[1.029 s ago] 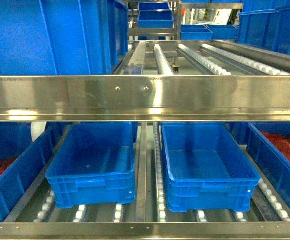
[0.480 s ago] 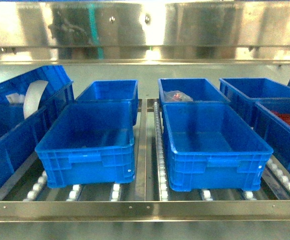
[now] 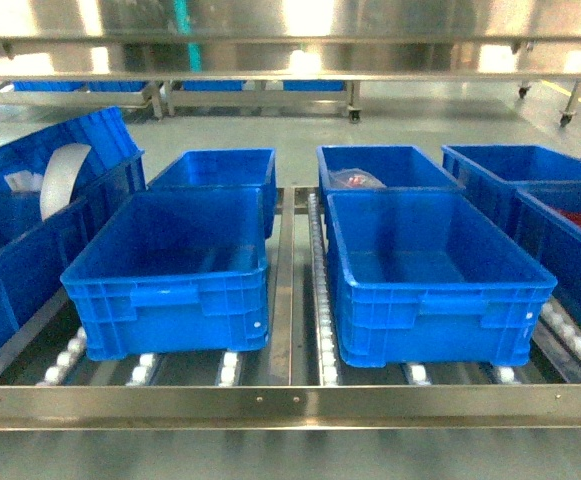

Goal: Sort blue parts and orange caps into right shelf containers

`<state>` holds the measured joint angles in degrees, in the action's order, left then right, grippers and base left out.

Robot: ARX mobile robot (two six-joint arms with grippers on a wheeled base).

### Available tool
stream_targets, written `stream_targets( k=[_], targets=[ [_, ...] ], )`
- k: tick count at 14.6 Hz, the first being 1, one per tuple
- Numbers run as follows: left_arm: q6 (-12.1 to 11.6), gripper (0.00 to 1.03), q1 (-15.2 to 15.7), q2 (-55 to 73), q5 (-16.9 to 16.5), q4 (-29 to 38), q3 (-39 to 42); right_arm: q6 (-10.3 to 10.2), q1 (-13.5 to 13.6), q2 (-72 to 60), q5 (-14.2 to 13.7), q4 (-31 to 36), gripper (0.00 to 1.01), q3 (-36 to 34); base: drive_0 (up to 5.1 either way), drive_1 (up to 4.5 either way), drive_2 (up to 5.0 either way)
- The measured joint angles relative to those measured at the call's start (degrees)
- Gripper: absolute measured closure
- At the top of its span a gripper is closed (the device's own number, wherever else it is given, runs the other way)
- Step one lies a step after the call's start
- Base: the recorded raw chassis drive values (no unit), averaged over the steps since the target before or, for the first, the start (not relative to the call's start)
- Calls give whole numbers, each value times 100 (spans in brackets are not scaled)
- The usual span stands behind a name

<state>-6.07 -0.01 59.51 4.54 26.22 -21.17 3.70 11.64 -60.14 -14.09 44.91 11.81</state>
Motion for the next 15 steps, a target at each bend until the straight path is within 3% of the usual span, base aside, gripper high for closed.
stream_targets(
  k=[15],
  targets=[
    [0,59,0,2,2,-15,4,2,0,-2,0,-11,58,-2,0,0,0]
  ],
)
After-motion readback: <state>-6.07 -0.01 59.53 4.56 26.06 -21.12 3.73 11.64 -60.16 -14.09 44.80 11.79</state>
